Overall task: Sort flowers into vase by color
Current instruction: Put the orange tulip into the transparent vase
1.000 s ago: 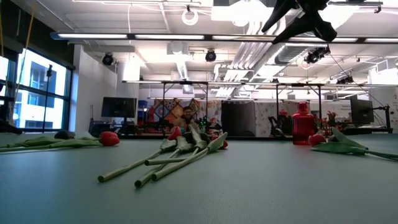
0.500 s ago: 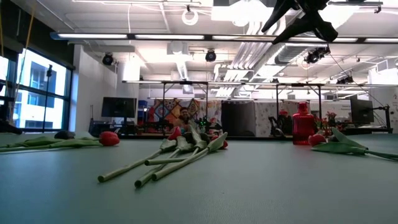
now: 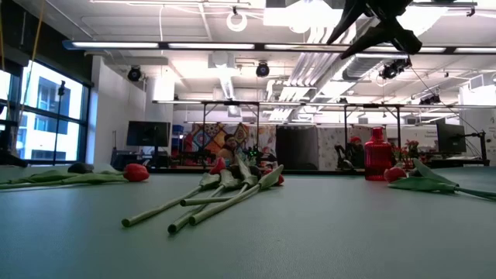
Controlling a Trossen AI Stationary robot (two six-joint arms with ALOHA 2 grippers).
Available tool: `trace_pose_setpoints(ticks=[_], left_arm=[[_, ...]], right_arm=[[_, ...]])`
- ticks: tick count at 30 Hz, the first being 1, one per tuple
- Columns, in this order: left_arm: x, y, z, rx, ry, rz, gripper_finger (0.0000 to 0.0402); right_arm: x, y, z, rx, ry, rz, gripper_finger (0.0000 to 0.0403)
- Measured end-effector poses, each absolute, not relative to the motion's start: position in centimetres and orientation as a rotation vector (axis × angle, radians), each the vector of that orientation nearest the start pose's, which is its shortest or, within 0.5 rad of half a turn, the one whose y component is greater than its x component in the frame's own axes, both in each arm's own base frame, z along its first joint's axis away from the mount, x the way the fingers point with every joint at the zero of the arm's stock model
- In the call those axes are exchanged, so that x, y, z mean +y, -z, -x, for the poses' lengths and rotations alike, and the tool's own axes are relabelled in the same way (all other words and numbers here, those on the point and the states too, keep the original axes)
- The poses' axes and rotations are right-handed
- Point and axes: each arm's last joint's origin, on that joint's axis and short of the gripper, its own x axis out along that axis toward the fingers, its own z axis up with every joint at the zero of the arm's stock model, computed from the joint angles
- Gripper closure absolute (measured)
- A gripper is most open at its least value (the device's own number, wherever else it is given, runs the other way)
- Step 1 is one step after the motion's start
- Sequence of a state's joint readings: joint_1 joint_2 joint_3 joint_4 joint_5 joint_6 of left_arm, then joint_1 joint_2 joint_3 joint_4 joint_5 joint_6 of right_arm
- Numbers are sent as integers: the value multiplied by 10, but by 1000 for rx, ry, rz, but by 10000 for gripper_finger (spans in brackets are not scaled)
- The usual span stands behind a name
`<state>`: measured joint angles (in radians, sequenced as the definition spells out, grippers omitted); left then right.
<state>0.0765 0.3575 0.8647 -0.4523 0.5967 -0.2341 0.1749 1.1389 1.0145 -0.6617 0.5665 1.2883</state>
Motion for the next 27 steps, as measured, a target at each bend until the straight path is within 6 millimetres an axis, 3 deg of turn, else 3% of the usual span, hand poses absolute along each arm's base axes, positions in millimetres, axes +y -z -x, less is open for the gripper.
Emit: trace_pose_setpoints(ticks=[8, 16, 22, 27], left_arm=[[-4, -369, -103, 61, 354, 255, 401], [-5, -369, -148, 138, 363, 277, 401], [-28, -371, -151, 121, 413, 251, 401], [-43, -370, -135, 142, 383, 204, 401]], right_arm=[[18, -307, -226, 388, 766, -970, 253], [18, -307, -226, 404, 756, -968, 253], [18, -305, -225, 432, 749, -947, 253], [16, -305, -225, 456, 743, -934, 253]])
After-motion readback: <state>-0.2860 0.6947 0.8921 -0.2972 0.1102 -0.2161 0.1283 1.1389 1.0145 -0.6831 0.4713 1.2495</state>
